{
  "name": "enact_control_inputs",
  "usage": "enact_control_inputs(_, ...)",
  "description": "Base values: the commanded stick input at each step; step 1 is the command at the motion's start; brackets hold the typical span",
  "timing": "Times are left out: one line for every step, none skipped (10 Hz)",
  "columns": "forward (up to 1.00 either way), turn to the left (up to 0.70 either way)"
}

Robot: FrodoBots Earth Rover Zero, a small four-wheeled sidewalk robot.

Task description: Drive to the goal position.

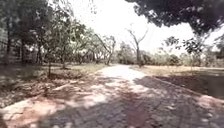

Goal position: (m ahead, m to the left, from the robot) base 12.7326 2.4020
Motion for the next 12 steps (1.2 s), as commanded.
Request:
enact_control_inputs(0.70, 0.00)
enact_control_inputs(0.70, 0.00)
enact_control_inputs(0.70, 0.00)
enact_control_inputs(0.70, 0.00)
enact_control_inputs(0.70, 0.00)
enact_control_inputs(0.70, 0.00)
enact_control_inputs(0.70, 0.00)
enact_control_inputs(0.70, 0.00)
enact_control_inputs(0.70, 0.00)
enact_control_inputs(0.70, 0.00)
enact_control_inputs(0.70, 0.00)
enact_control_inputs(0.70, 0.00)
